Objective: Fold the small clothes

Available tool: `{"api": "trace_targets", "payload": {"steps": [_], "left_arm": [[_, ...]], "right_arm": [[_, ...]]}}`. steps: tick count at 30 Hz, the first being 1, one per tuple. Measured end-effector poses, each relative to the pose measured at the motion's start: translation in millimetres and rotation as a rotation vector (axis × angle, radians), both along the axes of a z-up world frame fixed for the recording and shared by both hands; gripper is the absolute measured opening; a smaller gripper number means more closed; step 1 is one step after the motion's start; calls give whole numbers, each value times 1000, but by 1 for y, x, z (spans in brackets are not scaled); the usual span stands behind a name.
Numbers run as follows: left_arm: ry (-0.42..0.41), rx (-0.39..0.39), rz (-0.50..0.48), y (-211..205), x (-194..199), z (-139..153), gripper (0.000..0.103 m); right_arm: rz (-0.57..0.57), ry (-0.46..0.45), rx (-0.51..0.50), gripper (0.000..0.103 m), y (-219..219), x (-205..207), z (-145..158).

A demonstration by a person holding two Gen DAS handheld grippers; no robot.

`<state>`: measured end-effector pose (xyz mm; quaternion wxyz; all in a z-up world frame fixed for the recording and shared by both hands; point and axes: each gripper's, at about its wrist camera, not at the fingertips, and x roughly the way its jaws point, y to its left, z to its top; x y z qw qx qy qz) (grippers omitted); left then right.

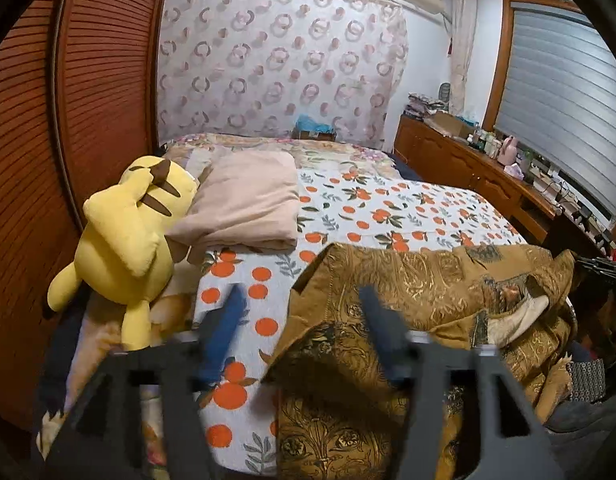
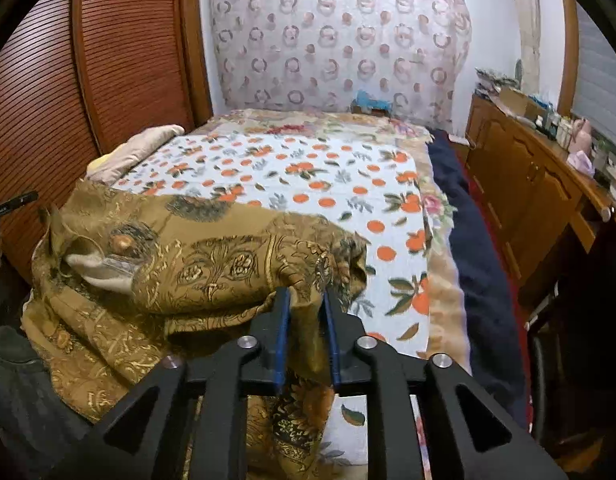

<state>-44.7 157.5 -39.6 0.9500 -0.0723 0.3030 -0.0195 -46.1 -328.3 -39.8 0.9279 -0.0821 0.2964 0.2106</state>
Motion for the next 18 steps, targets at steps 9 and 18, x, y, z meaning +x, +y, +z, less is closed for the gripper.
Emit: {"api": "trace_targets", "payload": {"steps": [9,18], "left_arm": [[4,32,0,0,39,2,84],[129,15,-33,0,96,-23,84]], "right_arm": [[-10,-83,-15,60,3,13,24],[-22,13,-64,67,21,80,-13]]}}
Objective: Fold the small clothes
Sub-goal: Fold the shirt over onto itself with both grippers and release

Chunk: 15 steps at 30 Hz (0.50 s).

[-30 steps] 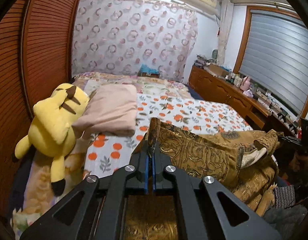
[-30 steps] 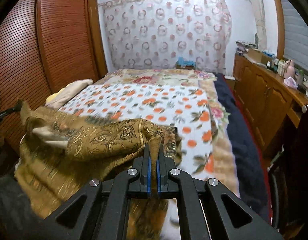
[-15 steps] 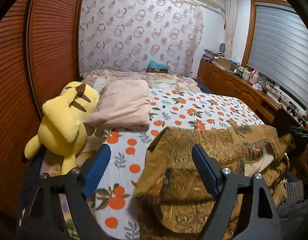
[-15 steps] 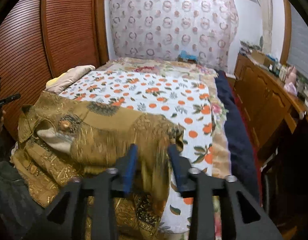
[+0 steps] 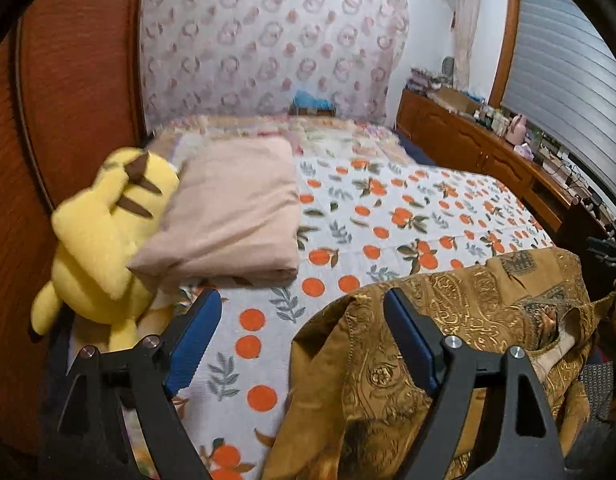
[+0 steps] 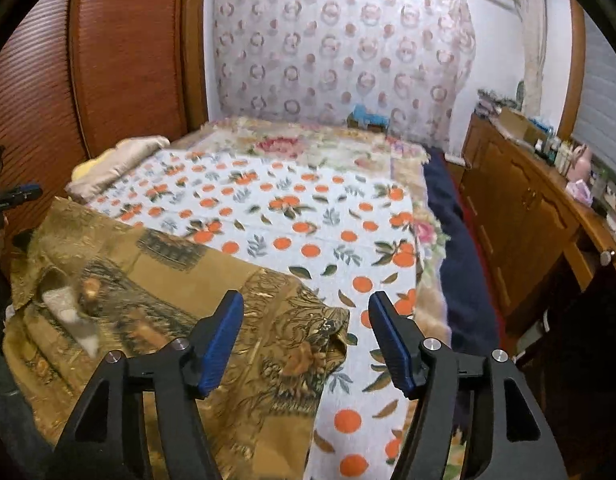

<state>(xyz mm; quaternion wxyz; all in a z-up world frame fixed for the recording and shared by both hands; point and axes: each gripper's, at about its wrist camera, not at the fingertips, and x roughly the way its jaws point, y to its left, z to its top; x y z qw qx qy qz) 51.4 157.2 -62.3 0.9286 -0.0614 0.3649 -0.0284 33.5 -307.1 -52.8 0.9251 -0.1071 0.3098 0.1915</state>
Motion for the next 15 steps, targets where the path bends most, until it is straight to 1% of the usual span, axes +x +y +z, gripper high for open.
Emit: {"api": "trace_targets", "payload": {"steps": [3,6,12,13,15], "left_arm": [[55,-34,6,2,10,-13,84],[86,-34,7,1,12,-23,84],[129,-35,-11,-2,15,-36,83],[137,-40,-25,-3,16,-38,80],[156,-69,-54,-4,18,-42,66]], "right_arm": [[-16,60,-17,67,2,29,-12],[-35,112,-22,67,2,51,-25],[-30,198,61,67,-3,73,-45],[-25,203,67,67,-3,75,-48],[-17,192,69,67,-1,73,-50]]}}
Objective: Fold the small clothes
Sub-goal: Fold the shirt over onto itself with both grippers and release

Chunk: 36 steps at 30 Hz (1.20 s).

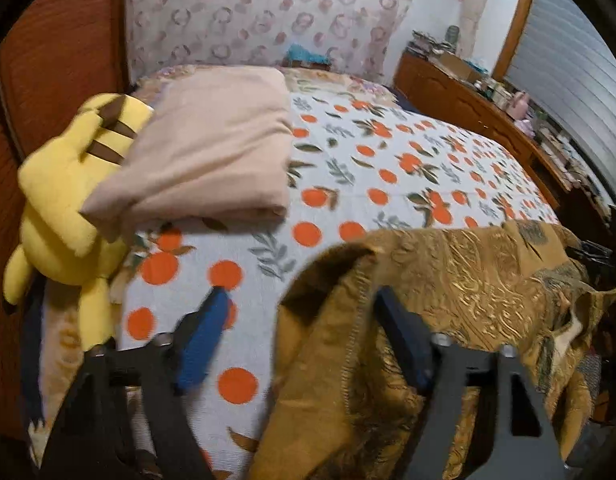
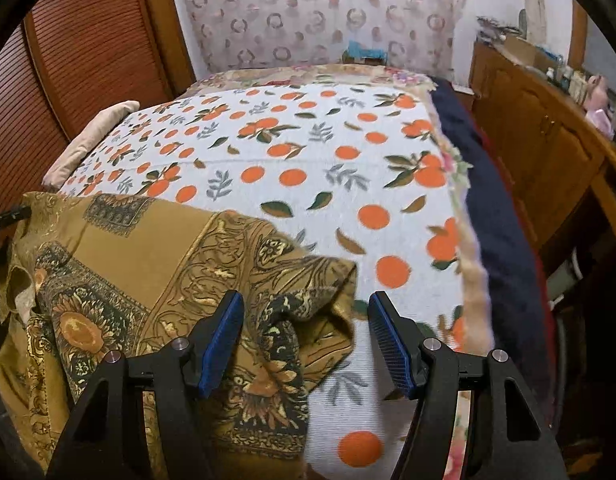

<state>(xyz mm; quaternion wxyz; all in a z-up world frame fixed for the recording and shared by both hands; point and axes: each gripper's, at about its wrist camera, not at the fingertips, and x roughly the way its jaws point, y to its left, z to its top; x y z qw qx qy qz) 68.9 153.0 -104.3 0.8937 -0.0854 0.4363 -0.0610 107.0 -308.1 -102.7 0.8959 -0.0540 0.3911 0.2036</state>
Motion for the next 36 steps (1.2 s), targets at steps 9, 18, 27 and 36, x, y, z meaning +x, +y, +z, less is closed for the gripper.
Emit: {"api": "trace_targets", "payload": {"steps": [9,18,27,36], "left_arm": [[15,-33,-57,-9,5,-7,20],[-16,30,-80,-22,-3,-1,8],[-2,51,-34,-15,4,0,31],[12,107,-26,-12,23,4,44]], "right_arm": [[36,-33,-80,61,20,-8,-9],[59,-48,-82,25,18,-20,-7],[25,-99,-119,38,22,-22,5],[9,-69,-115,45,18,-4,-2]]}}
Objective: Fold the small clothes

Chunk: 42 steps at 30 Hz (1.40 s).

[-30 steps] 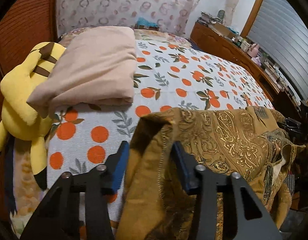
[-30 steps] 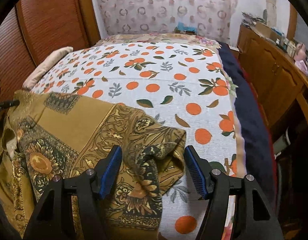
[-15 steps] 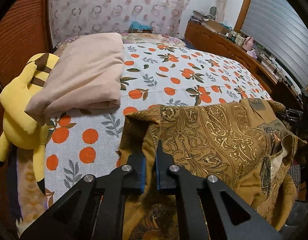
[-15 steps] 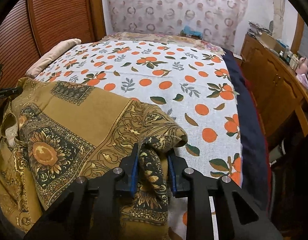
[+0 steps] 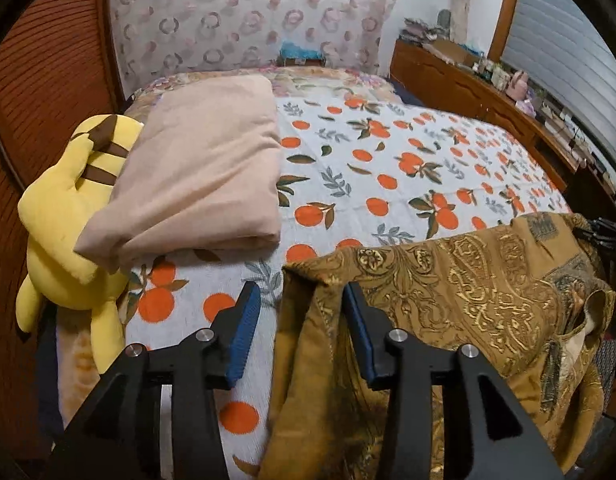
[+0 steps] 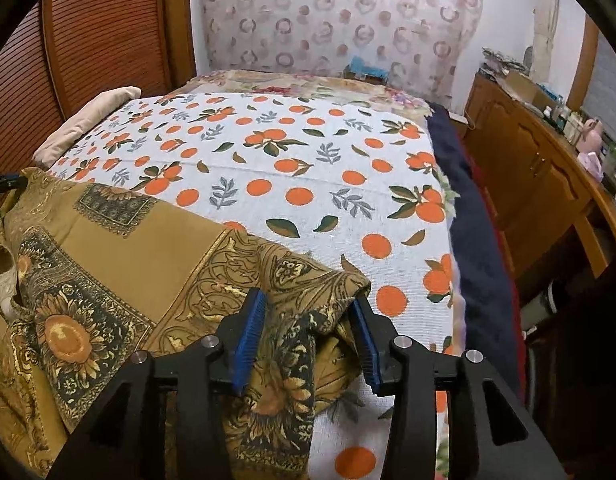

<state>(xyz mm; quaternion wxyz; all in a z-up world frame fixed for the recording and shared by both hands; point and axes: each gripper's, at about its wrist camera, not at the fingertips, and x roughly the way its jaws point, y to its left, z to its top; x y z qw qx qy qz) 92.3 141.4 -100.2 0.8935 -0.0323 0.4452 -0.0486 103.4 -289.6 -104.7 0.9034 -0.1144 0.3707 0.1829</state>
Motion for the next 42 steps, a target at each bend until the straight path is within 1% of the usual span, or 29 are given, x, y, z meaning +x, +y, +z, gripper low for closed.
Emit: {"api": "trace_targets", "payload": {"steps": [3,4,5,6,7,8,9,10,12,14,16,17,18,19,20,21,22,23,27,29,32,34,35,37,39,40,41,42], "left_arm": [[37,-2,-14,-2,10,-8,44],[37,-12,-18,-2,11,-9,45],[38,-26,-18,-2,12,-9,44],[39,-40,-28,-3,12,-9,35],[39,-57,-52,-4,11,-9,26],[35,-72,-74,-7,9,-7,11],[25,-62,-81,-10,6,-3,8],[7,-51,-90,-14,1,2,7],[-51,-72,-109,-19,-14,22,6],[-108,-88,-121,-24,-27,49,6],[-204,-106,-154,-30,-48,95,6],[-233,-109,-157,-31,-54,110,6],[-283,-111,-162,-33,-64,135,6],[-315,-115,-165,-34,-72,151,6],[-352,-119,-171,-33,-80,171,6],[-394,-112,-180,-34,-89,192,6],[-425,-104,-187,-35,-95,207,6],[-461,-94,-195,-35,-102,226,6],[-570,-86,-178,-27,-114,279,6],[-611,-88,-166,-23,-114,301,6],[-659,-69,-133,-17,-108,324,6],[-679,-56,-105,-12,-90,336,6],[-680,-52,-93,-8,-80,338,6],[-669,-28,-53,-3,-47,337,6],[-642,-11,-22,0,-6,324,6],[-623,8,-9,0,11,315,7],[-596,46,9,-1,32,300,7],[-561,85,25,-2,54,281,11]], "right_arm": [[20,15,-3,44,2,0,0],[34,24,-5,41,3,0,0],[53,31,-9,30,5,0,0],[69,28,-17,20,7,-2,0],[77,24,-27,16,8,-3,1],[84,21,-31,9,9,-6,3],[93,14,-21,6,10,-9,6],[98,-3,-15,6,9,-12,9],[93,-43,1,5,8,-22,21],[79,-86,33,5,2,-36,44],[80,-131,52,5,-2,-49,70],[88,-172,61,5,-4,-59,89],[92,-205,63,5,-5,-67,106],[95,-254,60,5,-7,-79,129],[101,-287,64,4,-10,-87,146],[111,-326,71,4,-13,-98,169],[112,-354,74,4,-16,-106,182],[113,-395,77,4,-20,-117,203],[111,-508,70,4,-31,-143,269],[102,-553,62,4,-34,-149,294],[99,-604,67,4,-36,-148,327],[85,-630,51,4,-34,-137,340],[71,-633,41,4,-31,-124,347],[46,-622,30,4,-24,-98,352],[21,-597,18,4,-10,-54,349],[10,-586,17,4,-2,-39,343],[3,-569,17,4,7,-21,335],[10,-525,19,4,15,6,320]]}}
